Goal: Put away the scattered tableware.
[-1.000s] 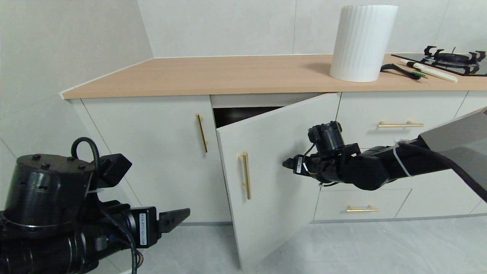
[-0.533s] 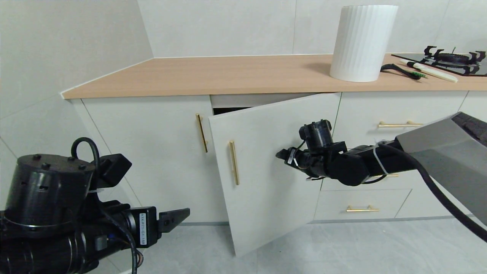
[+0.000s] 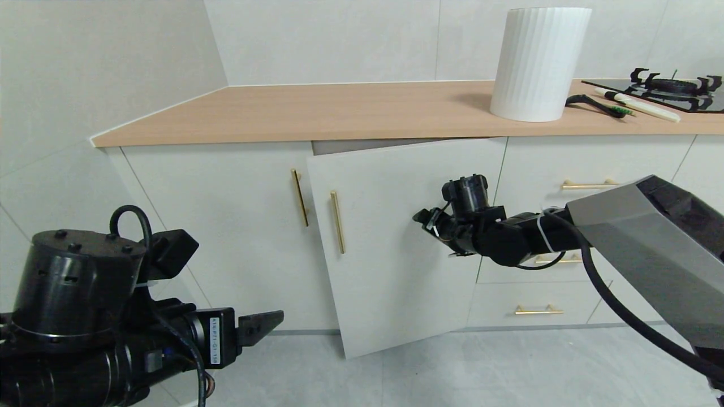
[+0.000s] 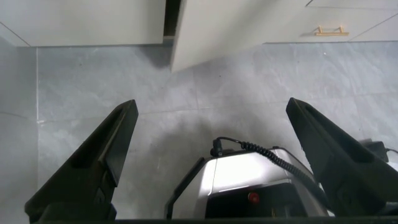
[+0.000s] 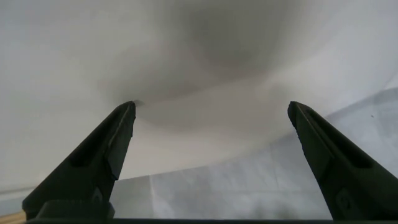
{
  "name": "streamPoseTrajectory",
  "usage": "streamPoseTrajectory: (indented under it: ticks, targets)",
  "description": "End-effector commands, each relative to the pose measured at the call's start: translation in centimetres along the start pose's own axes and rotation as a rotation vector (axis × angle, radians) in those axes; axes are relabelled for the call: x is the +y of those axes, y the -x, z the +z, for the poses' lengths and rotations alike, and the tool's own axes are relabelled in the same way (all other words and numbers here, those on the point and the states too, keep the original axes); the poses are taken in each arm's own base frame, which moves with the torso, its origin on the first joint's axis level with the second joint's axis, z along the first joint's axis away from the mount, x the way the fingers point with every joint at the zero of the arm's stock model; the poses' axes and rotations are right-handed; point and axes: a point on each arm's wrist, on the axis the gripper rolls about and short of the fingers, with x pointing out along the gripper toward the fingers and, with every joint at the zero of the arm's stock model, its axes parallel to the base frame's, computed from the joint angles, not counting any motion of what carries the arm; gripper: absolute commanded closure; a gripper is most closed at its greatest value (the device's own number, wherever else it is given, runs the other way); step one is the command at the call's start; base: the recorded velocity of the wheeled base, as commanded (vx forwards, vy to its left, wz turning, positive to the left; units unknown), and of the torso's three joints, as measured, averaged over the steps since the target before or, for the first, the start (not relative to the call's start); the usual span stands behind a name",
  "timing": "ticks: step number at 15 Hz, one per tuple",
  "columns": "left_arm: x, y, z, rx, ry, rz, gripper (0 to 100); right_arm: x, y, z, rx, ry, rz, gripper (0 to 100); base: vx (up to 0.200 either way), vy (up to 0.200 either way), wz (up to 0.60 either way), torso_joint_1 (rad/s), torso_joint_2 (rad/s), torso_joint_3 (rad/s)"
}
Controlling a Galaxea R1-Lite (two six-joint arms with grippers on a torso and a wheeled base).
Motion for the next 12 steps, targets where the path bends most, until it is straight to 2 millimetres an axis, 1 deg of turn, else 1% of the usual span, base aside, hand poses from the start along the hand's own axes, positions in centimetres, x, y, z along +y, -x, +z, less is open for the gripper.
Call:
streamPoseTrajectory:
  ticks: [1, 5, 12]
  targets:
    - [0.0, 0.0, 0.0, 0.001, 0.000, -0.001, 0, -0.3, -0.8, 0.4, -0.026, -0.018, -0.009, 0, 0.000, 0.000, 0.00, 0.000, 0.00, 0.000]
    - [0.0, 0.0, 0.0, 0.001, 0.000, -0.001, 0, -0.8, -2.3, 0.9, -0.088, -0.042, -0.044, 0, 0.000, 0.000, 0.00, 0.000, 0.00, 0.000]
    - [0.0, 0.0, 0.0, 0.002, 0.000, 0.001, 0, -1.6, -3.7, 1.3, -0.140, -0.054, -0.078, 0, 0.000, 0.000, 0.00, 0.000, 0.00, 0.000]
